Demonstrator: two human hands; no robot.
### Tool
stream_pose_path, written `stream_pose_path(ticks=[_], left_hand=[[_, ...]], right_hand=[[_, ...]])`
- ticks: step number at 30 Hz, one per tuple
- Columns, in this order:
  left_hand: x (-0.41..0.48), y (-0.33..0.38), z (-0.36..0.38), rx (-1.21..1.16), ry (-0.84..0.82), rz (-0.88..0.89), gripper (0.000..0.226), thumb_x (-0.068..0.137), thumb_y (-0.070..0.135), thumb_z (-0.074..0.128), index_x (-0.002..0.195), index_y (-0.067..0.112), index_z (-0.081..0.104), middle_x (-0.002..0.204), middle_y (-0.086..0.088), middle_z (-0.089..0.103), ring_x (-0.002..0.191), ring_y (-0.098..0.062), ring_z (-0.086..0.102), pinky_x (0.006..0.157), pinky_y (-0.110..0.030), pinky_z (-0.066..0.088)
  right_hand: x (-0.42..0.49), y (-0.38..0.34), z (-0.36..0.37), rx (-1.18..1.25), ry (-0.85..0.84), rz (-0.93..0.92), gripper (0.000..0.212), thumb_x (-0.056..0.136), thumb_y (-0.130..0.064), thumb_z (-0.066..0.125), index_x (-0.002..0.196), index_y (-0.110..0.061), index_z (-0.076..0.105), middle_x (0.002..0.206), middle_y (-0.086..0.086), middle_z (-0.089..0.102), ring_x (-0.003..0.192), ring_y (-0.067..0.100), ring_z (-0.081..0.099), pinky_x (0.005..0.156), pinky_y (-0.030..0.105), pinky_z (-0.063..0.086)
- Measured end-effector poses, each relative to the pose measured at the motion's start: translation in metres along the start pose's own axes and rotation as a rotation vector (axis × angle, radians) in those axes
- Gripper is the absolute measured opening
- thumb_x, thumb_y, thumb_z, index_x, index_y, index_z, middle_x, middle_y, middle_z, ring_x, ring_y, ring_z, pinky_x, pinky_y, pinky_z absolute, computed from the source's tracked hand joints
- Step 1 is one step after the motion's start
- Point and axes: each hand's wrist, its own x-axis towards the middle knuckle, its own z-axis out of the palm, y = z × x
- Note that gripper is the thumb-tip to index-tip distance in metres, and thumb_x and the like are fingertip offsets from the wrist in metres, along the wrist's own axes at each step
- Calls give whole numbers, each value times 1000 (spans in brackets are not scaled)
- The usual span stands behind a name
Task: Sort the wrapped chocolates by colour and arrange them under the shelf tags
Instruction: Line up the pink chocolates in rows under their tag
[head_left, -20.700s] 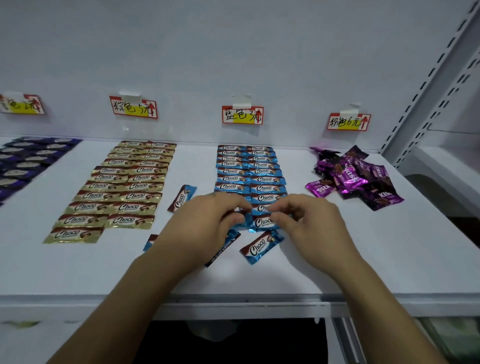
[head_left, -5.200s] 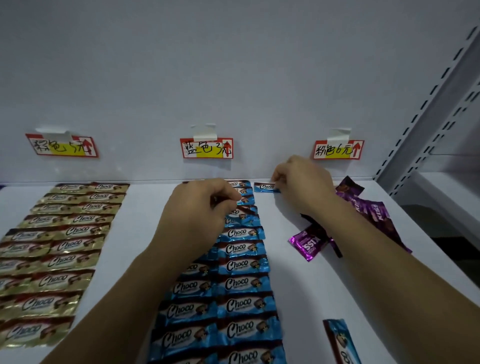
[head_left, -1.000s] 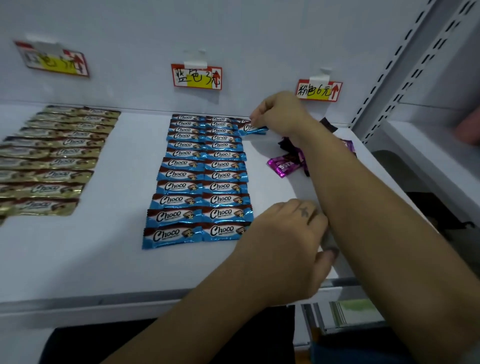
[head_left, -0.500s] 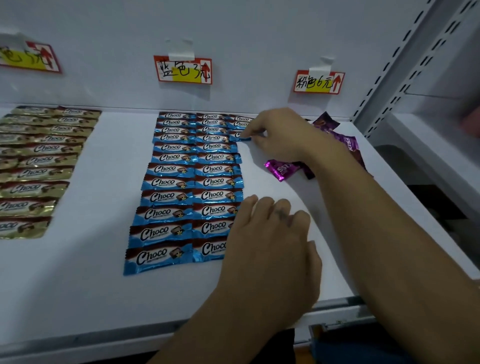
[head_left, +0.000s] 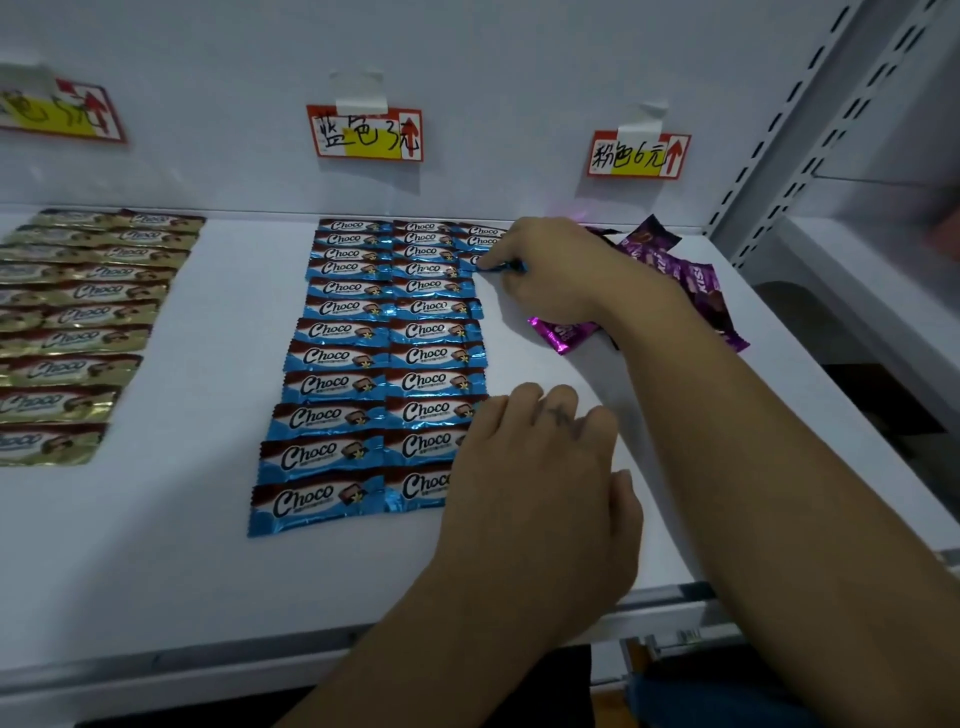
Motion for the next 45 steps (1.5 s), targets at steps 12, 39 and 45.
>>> stream_pose_path(ticks=[12, 39, 45], left_hand=[[2, 0, -2, 36, 21, -19, 34, 79, 42, 51, 97, 17, 66, 97, -5, 67, 87, -24, 59, 75, -38, 48], [127, 23, -18, 73, -131, -195, 47, 91, 32, 51, 135, 18, 42, 134, -12, 44, 123, -32, 42, 97, -47, 38], [158, 47, 13, 132, -177, -247, 50, 96, 40, 30, 144, 27, 31, 150, -8, 33, 131, -33, 33, 105, -48, 29]], right_hand=[[-108, 11, -23, -26, 180, 97, 34, 96, -33, 54, 129, -32, 59, 136, -5, 55, 123, 16, 48, 104, 37, 36], [-171, 47, 12, 172, 465, 307, 38, 90, -31, 54, 128, -26, 57, 127, -5, 54, 118, 15, 43, 100, 28, 33], [-79, 114, -33, 115, 190, 274, 43, 96, -36, 41, 138, -29, 47, 138, 6, 48, 126, 29, 45, 103, 43, 39]])
